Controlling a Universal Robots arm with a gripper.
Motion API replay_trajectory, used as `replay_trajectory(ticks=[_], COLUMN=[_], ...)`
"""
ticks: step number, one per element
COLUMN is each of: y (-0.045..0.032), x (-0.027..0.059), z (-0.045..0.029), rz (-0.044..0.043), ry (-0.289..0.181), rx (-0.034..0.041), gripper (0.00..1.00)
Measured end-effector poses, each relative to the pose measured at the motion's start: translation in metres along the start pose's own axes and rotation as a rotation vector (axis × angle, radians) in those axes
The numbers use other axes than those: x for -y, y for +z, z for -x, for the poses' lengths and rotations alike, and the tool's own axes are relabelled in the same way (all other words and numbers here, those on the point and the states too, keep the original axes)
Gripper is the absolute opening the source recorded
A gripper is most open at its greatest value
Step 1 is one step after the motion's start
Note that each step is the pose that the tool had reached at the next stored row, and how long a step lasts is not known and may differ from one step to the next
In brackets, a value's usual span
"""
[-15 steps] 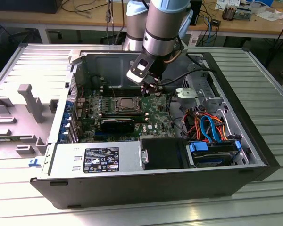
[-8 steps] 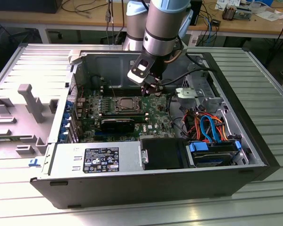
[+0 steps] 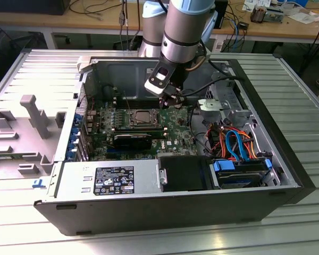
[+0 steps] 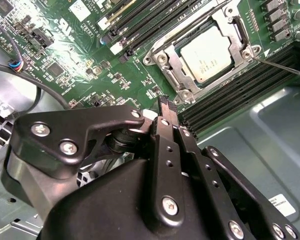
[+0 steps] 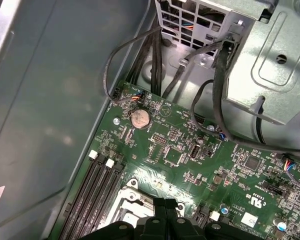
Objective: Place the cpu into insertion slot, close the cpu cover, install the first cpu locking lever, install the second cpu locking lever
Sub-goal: 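Install the first cpu locking lever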
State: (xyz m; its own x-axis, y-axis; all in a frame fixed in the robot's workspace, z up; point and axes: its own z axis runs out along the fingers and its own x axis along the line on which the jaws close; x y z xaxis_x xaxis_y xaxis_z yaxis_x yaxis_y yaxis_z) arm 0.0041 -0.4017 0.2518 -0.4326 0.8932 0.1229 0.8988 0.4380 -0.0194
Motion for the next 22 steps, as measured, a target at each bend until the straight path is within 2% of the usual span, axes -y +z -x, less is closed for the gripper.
replay_trajectory(ticks=[22], y=[0.0000], x=[0.0000], z=[0.0000], rz=[-0.0089], ry=[-0.071], rx=[0.0014], gripper=[0.11])
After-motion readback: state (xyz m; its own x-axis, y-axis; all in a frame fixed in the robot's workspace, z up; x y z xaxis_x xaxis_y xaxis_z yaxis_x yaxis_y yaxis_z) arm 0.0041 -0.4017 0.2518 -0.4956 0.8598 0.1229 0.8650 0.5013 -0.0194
